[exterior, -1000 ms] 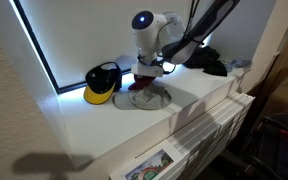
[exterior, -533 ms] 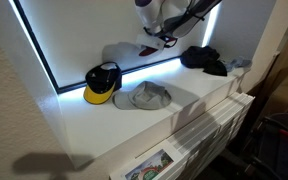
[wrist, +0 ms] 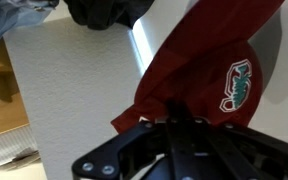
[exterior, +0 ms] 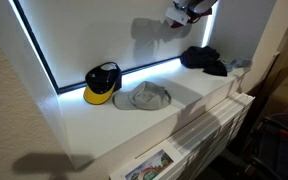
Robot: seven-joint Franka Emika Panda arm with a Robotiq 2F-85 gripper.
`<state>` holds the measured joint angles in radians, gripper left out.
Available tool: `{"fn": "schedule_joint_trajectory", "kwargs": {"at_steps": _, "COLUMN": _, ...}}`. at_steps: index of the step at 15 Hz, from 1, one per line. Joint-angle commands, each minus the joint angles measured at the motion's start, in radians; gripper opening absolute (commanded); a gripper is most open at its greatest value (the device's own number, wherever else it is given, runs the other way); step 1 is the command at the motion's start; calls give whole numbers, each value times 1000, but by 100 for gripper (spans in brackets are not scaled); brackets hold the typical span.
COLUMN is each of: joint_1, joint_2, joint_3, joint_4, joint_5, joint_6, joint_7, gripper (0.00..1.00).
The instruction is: Move the red hat to the right
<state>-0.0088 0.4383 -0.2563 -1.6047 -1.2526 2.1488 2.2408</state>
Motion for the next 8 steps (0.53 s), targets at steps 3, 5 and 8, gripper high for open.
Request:
{"fn": "schedule_joint_trajectory", "kwargs": {"at_steps": 3, "joint_1": -187, "joint_2": -16, "joint_3": -24, "joint_4": 22, "joint_5": 48, "joint_6": -21, "joint_7": 13, "gripper": 1}}
{"fn": "schedule_joint_trajectory", "kwargs": {"at_steps": 5, "joint_1": -230, "joint_2": -9, "joint_3": -26, "joint_4": 22, "joint_5": 69, "joint_6": -17, "joint_7": -10, "gripper": 30}}
{"fn": "schedule_joint_trajectory", "kwargs": {"at_steps": 8, "joint_1": -241, "joint_2": -8, "joint_3": -26, "joint_4": 22, "joint_5": 46, "joint_6": -10, "joint_7": 1, "gripper": 26}}
